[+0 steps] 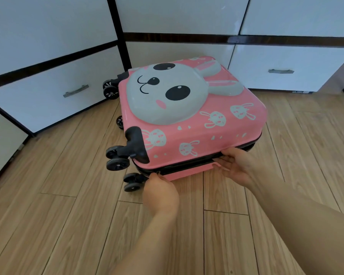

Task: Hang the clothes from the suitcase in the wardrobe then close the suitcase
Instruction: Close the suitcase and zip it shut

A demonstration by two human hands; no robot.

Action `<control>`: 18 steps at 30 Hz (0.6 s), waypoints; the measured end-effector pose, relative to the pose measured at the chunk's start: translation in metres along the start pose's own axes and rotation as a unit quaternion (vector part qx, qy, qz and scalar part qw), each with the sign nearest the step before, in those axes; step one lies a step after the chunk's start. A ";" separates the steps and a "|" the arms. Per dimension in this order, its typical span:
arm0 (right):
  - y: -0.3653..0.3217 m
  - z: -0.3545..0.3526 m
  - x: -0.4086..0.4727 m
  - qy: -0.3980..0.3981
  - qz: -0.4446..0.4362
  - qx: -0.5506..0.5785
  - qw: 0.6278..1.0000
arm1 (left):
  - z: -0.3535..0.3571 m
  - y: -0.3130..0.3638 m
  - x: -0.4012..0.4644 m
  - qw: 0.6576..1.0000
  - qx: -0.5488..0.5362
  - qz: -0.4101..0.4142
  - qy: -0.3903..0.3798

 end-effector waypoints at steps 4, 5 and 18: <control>0.018 0.007 -0.005 0.003 -0.004 0.023 1.000 | 0.007 0.021 -0.014 0.993 0.077 0.078 -0.036; 0.024 0.008 -0.007 0.005 -0.001 0.022 1.000 | 0.012 0.029 -0.018 0.991 0.088 0.092 -0.046; -0.006 -0.036 -0.009 0.055 0.057 -0.005 0.997 | 0.014 0.043 -0.021 0.987 0.092 0.132 -0.026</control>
Point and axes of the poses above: each hand's wrist, its own x-axis towards the middle knuckle, its own z-axis out of the palm, y = z × x, the point moved 10 cm from there along x, towards the middle knuckle, and after that the axes turned 13 degrees about x, right-handed, at the moved point
